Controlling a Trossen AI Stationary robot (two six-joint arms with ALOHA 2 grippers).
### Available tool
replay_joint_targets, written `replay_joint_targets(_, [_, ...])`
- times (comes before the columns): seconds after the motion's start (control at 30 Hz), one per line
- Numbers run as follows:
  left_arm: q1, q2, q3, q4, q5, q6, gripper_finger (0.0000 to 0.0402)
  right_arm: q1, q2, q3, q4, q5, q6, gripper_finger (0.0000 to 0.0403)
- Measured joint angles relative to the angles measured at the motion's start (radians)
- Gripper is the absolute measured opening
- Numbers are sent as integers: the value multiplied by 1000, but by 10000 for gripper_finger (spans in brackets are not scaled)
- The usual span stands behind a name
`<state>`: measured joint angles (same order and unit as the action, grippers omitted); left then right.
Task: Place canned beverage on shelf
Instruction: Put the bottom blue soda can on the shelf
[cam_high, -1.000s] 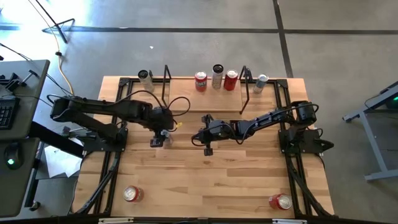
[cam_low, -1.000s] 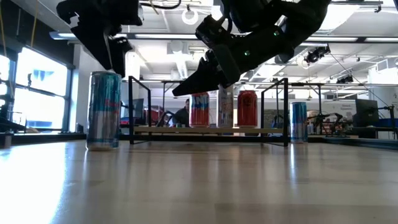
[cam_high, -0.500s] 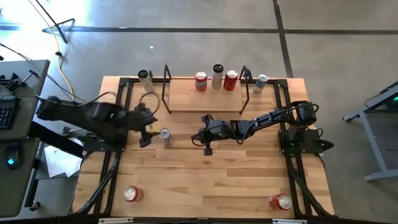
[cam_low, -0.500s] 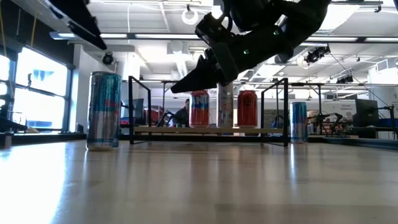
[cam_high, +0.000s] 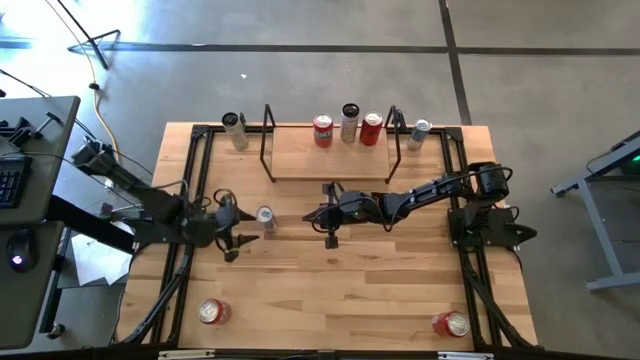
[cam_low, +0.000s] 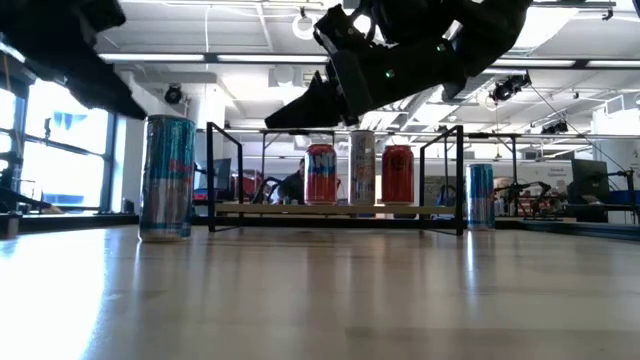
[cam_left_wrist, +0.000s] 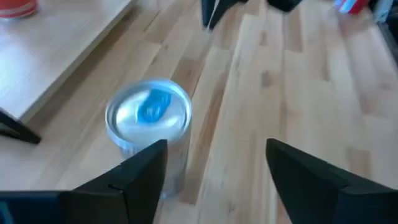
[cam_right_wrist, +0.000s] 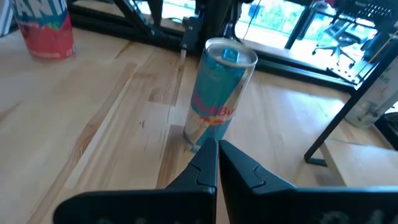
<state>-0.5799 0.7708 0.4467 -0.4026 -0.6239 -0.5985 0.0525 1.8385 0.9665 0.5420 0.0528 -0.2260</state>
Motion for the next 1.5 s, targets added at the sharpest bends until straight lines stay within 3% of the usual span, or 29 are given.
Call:
replay_joint_targets(0.2, [-86, 78, -133, 231, -97, -19, 165, -17, 1, 0, 37, -1, -10, 0])
replay_joint_targets(0.37, [-98, 156, -210, 314, -229, -47, 84, -49, 31, 0, 95, -3, 30, 0])
replay_joint_targets(0.57, [-95, 224, -272, 503, -267, 18, 8, -84, 90, 8, 216, -10, 46, 0])
replay_joint_targets(0.8, [-48, 265, -284, 535, -409, 54, 2, -107, 168, 123, 198, -6, 46, 0])
replay_joint_targets(1.0, [15, 268, -284, 535, -487, 77, 1, -126, 243, 196, 130, 88, 93, 0])
replay_joint_targets(1.2, [98, 268, -284, 552, -492, 145, 0, -132, 278, 233, 128, 93, 142, 0])
replay_joint_targets(1.3, [133, 268, -284, 594, -487, 219, 0, -129, 291, 244, 113, 44, 124, 0])
replay_joint_targets(1.5, [166, 229, -283, 616, -401, 345, 0, -111, 290, 252, 65, 14, 92, 0])
